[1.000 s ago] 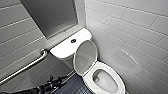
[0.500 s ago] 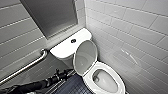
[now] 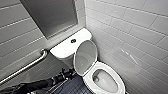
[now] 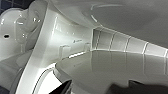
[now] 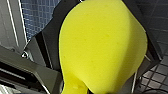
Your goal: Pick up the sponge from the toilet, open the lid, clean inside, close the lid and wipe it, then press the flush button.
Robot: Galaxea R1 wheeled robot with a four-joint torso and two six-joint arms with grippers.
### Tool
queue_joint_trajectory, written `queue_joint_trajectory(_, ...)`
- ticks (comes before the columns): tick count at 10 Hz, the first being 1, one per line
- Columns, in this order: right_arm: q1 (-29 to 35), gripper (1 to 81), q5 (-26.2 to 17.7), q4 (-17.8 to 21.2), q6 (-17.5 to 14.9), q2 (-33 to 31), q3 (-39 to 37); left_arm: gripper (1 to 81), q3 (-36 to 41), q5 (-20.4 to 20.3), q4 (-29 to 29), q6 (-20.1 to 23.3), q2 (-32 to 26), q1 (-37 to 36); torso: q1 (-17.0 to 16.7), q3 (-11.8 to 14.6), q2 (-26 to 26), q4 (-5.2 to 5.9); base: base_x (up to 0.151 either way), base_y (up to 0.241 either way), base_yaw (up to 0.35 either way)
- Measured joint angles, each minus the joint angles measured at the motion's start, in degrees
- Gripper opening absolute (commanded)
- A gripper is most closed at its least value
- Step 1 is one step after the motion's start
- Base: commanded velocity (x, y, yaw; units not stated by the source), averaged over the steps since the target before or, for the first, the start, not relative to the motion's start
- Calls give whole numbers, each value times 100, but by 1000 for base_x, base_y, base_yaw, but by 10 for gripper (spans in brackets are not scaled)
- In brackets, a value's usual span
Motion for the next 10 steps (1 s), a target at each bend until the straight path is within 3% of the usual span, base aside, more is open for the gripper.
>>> queue_joint_trajectory(5,13,10,-24,-2,0,57,-128,811,913,511,645,24,18,96,0,0,0,0,0,0,0)
queue_joint_trajectory(8,13,10,-20,-9,-6,77,-152,811,1357,599,1081,24,101,89,0,0,0,0,0,0,0)
queue_joint_trajectory(10,29,10,-49,-13,24,91,-235,811,1456,800,1770,24,-290,277,0,0,0,0,0,0,0)
